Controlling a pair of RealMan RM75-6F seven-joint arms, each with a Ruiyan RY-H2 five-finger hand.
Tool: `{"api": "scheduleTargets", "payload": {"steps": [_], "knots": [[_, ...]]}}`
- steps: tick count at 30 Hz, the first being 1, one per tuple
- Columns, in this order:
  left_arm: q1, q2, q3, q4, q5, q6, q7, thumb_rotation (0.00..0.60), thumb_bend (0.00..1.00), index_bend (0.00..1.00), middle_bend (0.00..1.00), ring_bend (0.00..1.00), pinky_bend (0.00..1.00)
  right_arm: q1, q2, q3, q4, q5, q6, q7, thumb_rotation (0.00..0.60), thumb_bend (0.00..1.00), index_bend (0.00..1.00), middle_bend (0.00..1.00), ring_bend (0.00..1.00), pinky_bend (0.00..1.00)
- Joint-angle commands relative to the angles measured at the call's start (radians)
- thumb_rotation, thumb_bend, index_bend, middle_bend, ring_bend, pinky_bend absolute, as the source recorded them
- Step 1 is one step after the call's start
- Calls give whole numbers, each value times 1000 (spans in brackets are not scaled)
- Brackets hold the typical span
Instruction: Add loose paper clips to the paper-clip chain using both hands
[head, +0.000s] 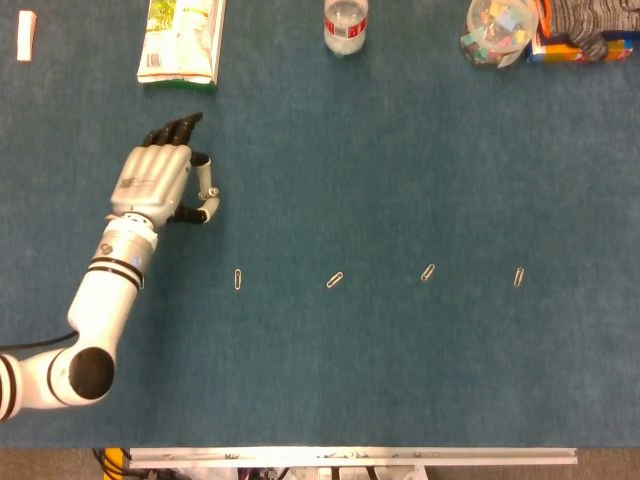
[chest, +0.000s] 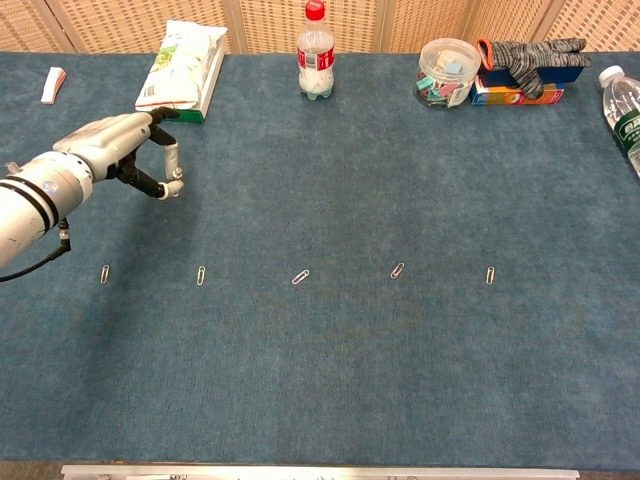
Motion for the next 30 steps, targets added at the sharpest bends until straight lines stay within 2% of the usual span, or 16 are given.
{"api": "scheduleTargets", "payload": {"steps": [1, 10, 20, 30], "knots": [[17, 25, -1, -29, 20, 20, -15, 600, 327, 605, 52, 0, 87, 1, -1, -1, 0, 0, -3, -2, 600, 0, 152, 165, 64, 369], [84, 109, 13, -130, 91, 82, -68, 600, 327, 605, 57, 0, 87, 3, -3, -4, -3, -5, -5, -10, 600, 0, 152, 165, 64, 369], [171, 187, 81, -245, 219, 154, -84, 600, 327, 605, 60, 0, 87, 5, -5, -7, -9, -8, -8, -24, 600, 0, 152, 165, 64, 369], [229, 223, 140, -297, 291, 158, -103, 600, 327, 605, 61, 0, 87, 3, -4, -9, -13, -11, -2, -25, 600, 0, 152, 165, 64, 369]]}}
